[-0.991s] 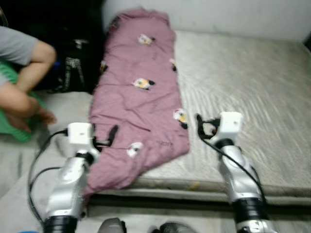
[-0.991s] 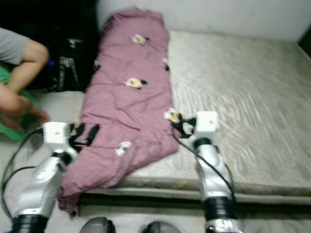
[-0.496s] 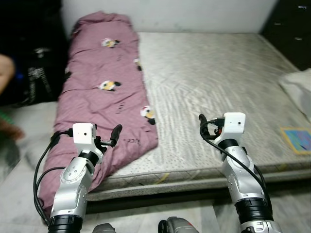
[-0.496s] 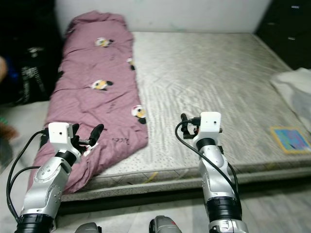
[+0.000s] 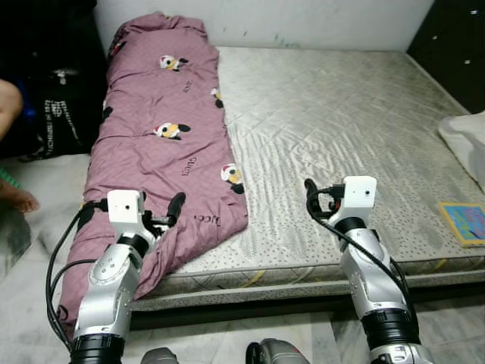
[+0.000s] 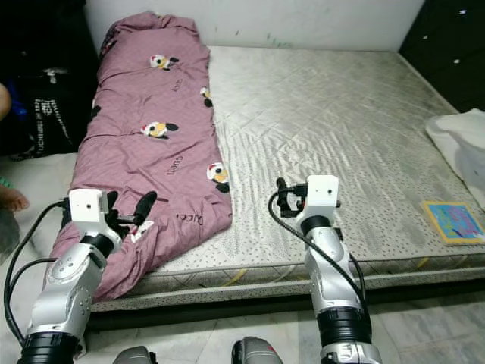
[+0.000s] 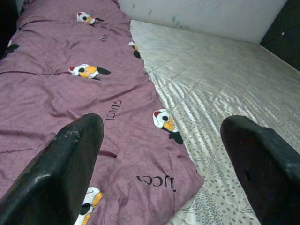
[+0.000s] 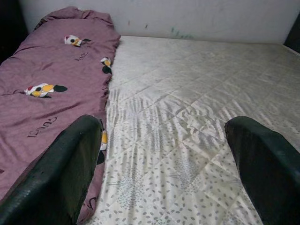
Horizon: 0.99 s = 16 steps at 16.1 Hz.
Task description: Clean up the room
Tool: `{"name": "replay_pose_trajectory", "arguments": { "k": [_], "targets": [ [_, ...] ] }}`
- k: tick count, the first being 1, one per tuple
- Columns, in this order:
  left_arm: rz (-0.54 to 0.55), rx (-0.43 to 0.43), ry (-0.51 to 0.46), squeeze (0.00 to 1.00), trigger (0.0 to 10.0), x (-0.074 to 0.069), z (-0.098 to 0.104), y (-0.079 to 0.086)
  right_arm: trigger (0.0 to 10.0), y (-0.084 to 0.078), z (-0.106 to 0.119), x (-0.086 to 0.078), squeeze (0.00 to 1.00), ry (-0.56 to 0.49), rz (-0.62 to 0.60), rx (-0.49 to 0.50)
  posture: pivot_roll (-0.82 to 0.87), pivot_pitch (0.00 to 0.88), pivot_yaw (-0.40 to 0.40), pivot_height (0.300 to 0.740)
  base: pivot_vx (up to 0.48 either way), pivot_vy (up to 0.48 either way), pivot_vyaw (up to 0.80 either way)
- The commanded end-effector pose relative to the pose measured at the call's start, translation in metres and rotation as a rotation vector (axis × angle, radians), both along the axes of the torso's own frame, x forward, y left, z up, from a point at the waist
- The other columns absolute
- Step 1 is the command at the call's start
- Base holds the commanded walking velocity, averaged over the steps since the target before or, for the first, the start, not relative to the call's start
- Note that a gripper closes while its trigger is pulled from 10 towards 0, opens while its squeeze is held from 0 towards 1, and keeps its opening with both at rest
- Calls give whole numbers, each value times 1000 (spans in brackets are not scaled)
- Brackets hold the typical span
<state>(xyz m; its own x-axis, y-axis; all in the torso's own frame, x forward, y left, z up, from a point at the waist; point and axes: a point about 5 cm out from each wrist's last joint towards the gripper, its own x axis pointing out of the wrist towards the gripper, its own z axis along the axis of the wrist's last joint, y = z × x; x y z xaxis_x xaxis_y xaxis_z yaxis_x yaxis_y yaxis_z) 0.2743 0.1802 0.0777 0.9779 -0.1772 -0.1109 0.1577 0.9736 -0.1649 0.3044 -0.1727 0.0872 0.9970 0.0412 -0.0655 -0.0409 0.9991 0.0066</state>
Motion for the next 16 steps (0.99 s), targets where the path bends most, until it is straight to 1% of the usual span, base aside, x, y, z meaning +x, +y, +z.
{"name": "replay_pose_trajectory", "arguments": {
  "k": [1, 4, 6, 8, 10, 12, 13, 16],
  "targets": [
    [10, -5, 13, 0, 10000, -1, -2, 1, 10000, 0, 1, 1, 0, -2, 7, -2, 3, 52, -59, 740, 0, 0, 0],
    [51, 17, 7, 0, 10000, -5, -3, 8, 10000, -2, 0, -1, 0, 5, 13, 1, 2, 57, -60, 740, 0, 0, 0],
    [166, 132, 0, 0, 10000, -11, -4, 23, 10000, -6, -3, -7, 0, 38, 37, 18, 5, 58, -61, 740, 0, 0, 0],
    [169, 167, -9, 0, 10000, -18, -6, 28, 10000, -7, -10, -17, 0, 87, 76, 48, 5, 60, -62, 740, 0, 0, 0],
    [184, 168, -1, 0, 10000, -25, -9, 32, 10000, -12, -17, -27, 0, 131, 110, 47, 5, 60, -62, 740, 0, 0, 0],
    [185, 175, -7, 0, 10000, -23, -8, 29, 10000, -18, -18, -27, 0, 146, 114, 36, 2, 66, -72, 740, 0, 0, 0],
    [184, 179, -12, 0, 10000, -22, -8, 28, 10000, -17, -16, -26, 0, 138, 140, 9, 3, 65, -74, 740, 0, 0, 0],
    [185, 178, -15, 0, 10000, -22, -7, 28, 10000, -11, -13, -24, 0, 132, 163, 9, 5, 64, -76, 740, 0, 0, 733]
  ]
}}
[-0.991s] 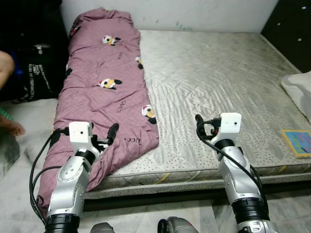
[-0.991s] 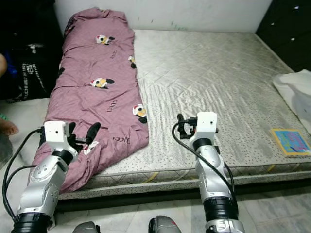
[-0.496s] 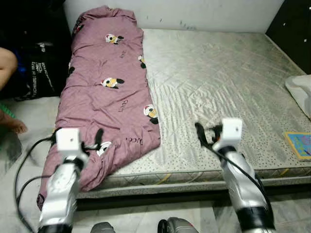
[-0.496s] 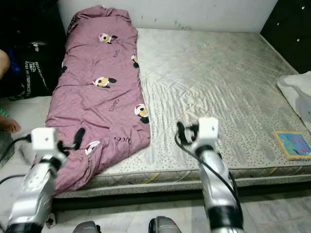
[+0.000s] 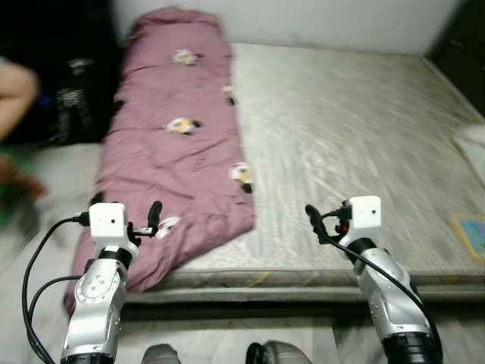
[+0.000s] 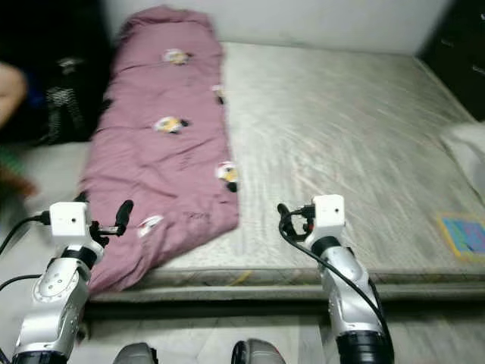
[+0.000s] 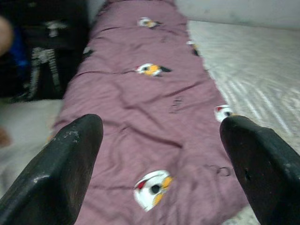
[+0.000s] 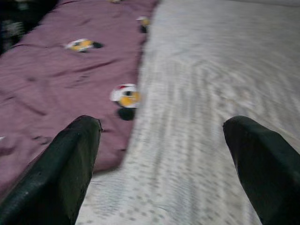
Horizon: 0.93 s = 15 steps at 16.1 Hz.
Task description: Clean up the room
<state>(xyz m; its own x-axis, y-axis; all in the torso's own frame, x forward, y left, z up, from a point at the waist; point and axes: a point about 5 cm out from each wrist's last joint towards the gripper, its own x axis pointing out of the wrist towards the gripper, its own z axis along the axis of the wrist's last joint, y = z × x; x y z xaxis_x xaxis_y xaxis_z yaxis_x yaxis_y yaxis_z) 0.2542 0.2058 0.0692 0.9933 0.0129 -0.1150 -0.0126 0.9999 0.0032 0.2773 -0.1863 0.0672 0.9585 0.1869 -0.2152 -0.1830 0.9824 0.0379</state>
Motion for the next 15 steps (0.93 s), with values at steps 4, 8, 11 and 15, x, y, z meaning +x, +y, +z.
{"name": "replay_pose_trajectory", "arguments": {
  "k": [4, 8, 11, 15],
  "targets": [
    [18, 3, -11, 0, 10000, 0, 1, 2, 10000, 1, 6, 5, 0, -15, 3, 2, 12, 66, -100, 740, 0, 0, 155],
    [56, 9, -31, 0, 10000, 1, 4, 2, 10000, 4, 8, 10, 0, -16, 24, -10, 28, 69, -132, 740, 0, 0, 0],
    [60, -3, -37, 0, 10000, 2, 5, 2, 10000, 6, 7, 12, 0, -9, 42, -19, 25, 69, -145, 740, 0, 0, 0],
    [9, 1, -28, 0, 10000, 10, 5, -4, 10000, 5, 9, 11, 0, -39, -5, -8, -6, 58, -80, 740, 0, 0, 0]
  ]
}}
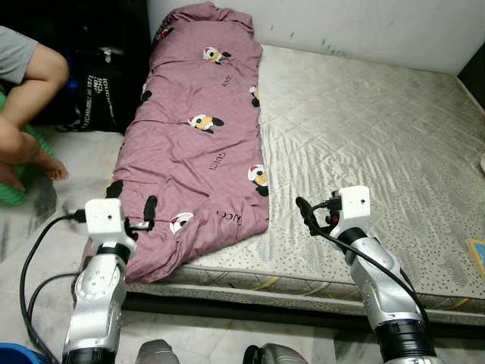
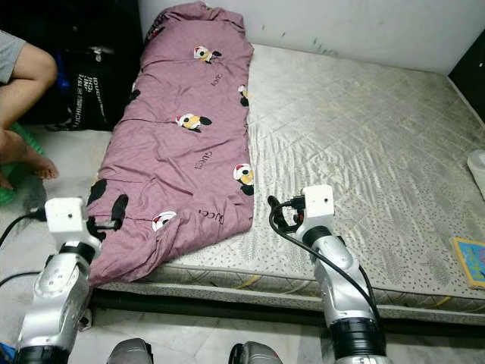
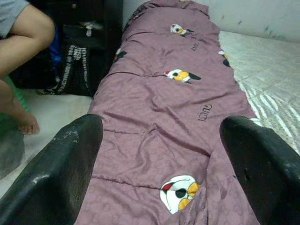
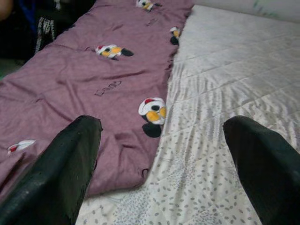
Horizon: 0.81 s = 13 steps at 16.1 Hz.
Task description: Clean up the room
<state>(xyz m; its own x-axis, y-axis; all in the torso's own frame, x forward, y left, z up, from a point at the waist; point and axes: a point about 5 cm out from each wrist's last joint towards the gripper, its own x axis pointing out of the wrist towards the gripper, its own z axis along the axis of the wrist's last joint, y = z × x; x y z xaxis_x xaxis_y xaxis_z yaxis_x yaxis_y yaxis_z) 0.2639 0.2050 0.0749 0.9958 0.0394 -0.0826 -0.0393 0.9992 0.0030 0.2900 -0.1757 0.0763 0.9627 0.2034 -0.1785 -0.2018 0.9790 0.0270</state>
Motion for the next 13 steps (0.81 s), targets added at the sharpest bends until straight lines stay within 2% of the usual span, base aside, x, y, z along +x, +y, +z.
{"name": "replay_pose_trajectory", "arguments": {
  "k": [1, 6, 13],
  "targets": [
    [-43, 6, 8, 0, 10000, 5, 0, -4, 10000, -6, 0, -2, 0, -16, -53, 5, -18, 53, -55, 740, 0, 0, 0],
    [-135, 9, 24, 0, 10000, 22, 1, -16, 10000, -11, 1, -8, 0, -55, -141, 26, -66, 32, 15, 740, 0, 0, 0],
    [-141, -38, 28, 0, 10000, 20, -3, -15, 10000, -8, 1, -5, 0, -59, -121, 8, -48, 24, -8, 740, 0, 34, 0]
  ]
}}
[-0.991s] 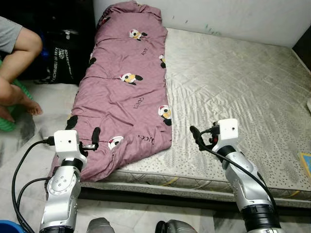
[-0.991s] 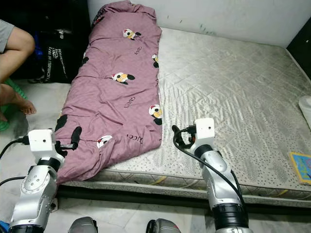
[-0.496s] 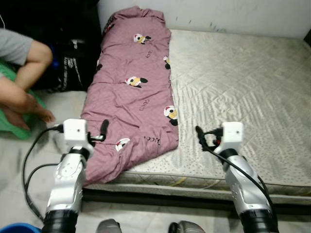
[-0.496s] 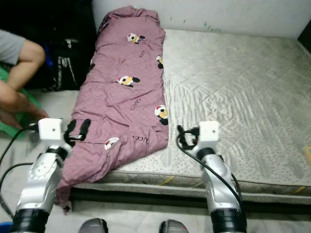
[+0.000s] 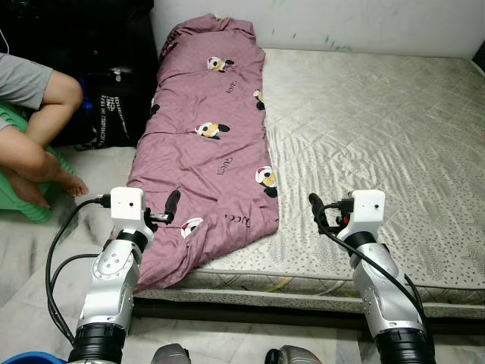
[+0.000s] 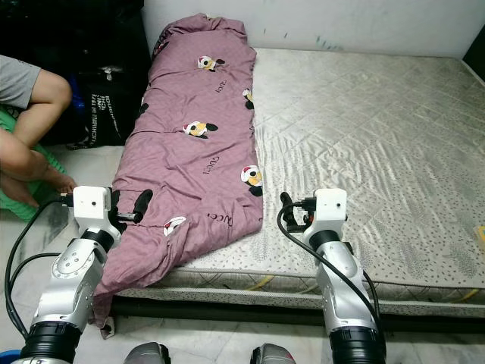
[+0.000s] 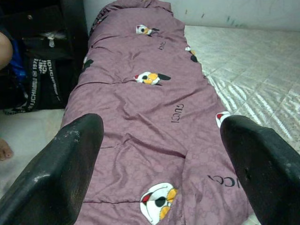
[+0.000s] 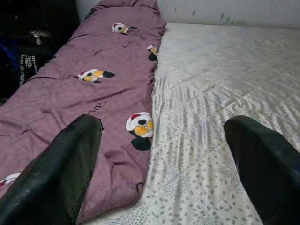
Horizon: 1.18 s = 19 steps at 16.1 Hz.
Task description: Clean up the room
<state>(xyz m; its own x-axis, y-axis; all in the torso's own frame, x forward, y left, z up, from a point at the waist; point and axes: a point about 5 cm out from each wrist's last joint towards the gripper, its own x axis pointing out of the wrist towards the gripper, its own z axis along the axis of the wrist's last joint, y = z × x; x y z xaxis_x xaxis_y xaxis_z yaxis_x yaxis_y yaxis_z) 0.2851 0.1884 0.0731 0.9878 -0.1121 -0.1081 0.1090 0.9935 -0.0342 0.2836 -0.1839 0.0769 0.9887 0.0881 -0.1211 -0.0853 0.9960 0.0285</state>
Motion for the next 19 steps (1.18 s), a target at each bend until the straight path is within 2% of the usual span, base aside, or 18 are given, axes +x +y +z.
{"name": "replay_pose_trajectory", "arguments": {
  "k": [1, 8, 19],
  "targets": [
    [11, -8, 1, 0, 10000, -2, -2, 2, 10000, 0, 0, 2, 0, -2, 0, -3, -47, 24, -9, 740, 0, 360, 0],
    [10, -31, 4, 0, 10000, -2, -2, 2, 10000, 1, 0, 2, 0, -4, 9, -16, -50, 35, -16, 740, 0, 471, 0],
    [-8, -68, -9, 0, 10000, -6, 1, 1, 10000, 0, 0, 1, 0, 8, 23, -21, -46, 54, -33, 740, 0, 0, 0]
  ]
}}
